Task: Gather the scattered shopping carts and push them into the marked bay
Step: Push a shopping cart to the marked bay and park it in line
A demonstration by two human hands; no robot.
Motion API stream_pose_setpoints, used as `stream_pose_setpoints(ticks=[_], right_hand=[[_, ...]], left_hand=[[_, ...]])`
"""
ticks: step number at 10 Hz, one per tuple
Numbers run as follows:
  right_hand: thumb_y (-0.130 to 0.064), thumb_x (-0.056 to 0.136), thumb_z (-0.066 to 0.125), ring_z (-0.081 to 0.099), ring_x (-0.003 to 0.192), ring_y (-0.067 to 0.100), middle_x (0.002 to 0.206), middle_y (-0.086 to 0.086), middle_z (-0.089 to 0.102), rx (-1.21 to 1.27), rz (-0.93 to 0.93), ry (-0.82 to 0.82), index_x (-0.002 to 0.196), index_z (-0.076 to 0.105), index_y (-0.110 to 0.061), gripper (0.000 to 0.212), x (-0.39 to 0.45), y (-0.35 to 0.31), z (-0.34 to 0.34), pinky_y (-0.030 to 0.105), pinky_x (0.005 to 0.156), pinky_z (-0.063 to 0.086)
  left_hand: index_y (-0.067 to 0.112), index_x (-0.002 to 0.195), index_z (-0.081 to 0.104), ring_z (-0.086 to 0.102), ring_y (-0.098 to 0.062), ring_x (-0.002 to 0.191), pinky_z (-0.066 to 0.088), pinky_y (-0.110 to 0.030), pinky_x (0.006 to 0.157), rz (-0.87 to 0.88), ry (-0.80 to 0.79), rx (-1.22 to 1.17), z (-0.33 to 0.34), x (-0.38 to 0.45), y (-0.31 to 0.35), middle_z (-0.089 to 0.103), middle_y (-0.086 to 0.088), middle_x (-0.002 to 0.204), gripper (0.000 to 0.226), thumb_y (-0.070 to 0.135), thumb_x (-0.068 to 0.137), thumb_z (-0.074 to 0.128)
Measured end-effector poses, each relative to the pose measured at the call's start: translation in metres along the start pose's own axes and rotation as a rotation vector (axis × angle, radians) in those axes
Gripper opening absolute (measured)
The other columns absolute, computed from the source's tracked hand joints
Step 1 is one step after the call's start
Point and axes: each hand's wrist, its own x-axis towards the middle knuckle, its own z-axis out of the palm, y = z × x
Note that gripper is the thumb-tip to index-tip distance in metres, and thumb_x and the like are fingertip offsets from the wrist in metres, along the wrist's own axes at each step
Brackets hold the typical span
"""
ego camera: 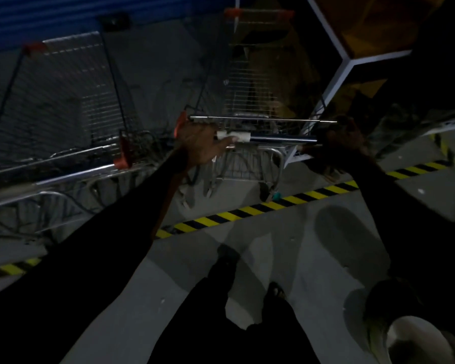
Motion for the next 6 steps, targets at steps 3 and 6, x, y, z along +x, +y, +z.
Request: stream_pose_setpoints(ticks=[3, 6], right_hand=[[-0.109, 0.070, 0.009, 0.060, 0.076, 0.021, 0.075, 0.007, 0.070, -0.081, -0.177, -0.174, 0.078, 0.077, -0.016, 0.116, -0.036, 0.015, -0.052, 0.048, 0.112, 0.041], [-0.108, 0.073, 0.020, 0.065, 0.116, 0.026, 0.116, 0.005, 0.077, -0.181, -0.260, -0.128, 0.105, 0.082, -0.028, 0.106, -0.089, 0.039, -0.058, 0.037, 0.113, 0.016]], left_hand=[[0.039, 0.119, 0.076, 0.069, -0.016, 0.120, 0.000, -0.056, 0.129, -0.182, -0.154, 0.084, 0.000, -0.042, 0.063, 0.081, 0.006, 0.103, 0.113, 0.103, 0.076, -0.005], [0.026, 0.063, 0.063, 0.066, -0.019, 0.070, 0.036, -0.048, 0.113, -0.181, 0.093, 0.071, -0.006, -0.134, 0.133, 0.069, 0.003, 0.063, 0.080, 0.091, 0.094, 0.028]])
